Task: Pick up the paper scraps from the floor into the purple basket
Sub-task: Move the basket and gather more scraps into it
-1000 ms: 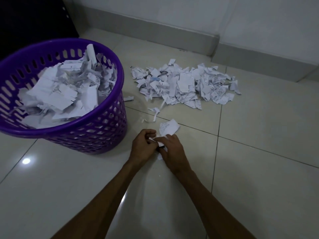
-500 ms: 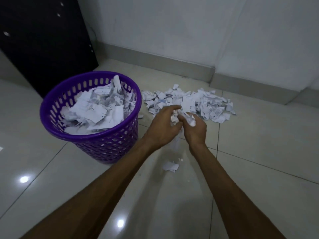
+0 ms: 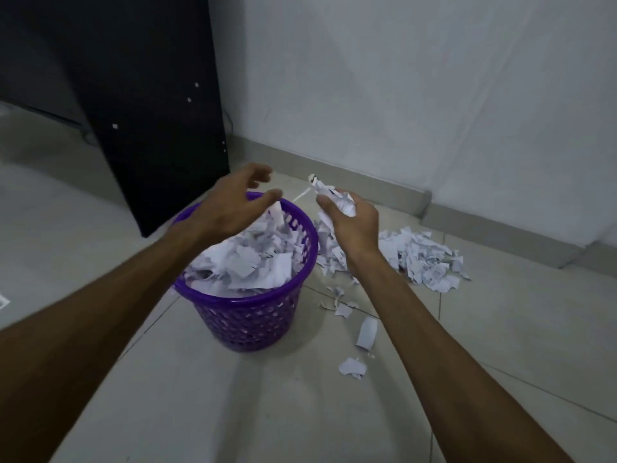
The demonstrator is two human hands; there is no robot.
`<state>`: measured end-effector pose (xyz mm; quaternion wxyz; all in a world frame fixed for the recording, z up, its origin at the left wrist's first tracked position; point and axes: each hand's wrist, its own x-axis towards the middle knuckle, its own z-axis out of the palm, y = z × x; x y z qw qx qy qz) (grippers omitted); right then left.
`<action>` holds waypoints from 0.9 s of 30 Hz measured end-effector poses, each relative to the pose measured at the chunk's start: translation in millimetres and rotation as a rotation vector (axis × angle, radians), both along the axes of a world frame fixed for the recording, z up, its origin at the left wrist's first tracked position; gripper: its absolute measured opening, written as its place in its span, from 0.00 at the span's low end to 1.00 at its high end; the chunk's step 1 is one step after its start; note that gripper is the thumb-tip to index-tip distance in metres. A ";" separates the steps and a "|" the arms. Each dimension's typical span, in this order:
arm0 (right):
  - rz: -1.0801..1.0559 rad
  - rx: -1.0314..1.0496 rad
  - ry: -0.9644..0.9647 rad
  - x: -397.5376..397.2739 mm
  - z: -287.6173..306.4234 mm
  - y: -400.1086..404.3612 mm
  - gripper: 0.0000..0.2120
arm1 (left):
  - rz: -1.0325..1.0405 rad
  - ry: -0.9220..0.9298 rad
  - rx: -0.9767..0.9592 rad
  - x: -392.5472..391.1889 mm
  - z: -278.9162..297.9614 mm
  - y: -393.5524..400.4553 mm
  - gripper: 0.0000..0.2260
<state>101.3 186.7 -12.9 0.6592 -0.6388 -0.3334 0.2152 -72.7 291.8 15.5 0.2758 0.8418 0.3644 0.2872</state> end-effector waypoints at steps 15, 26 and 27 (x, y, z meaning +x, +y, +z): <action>0.291 -0.110 -0.187 -74.9 -12.2 43.5 0.19 | 0.217 0.055 0.010 -88.3 -69.0 -5.1 0.24; 0.350 -0.254 -0.675 -39.8 -39.8 16.5 0.16 | 0.255 -0.071 0.042 -54.8 -75.4 -2.1 0.19; 0.381 -0.348 -0.778 -37.4 -41.9 17.9 0.20 | 0.265 -0.069 0.035 -49.7 -78.3 -0.5 0.20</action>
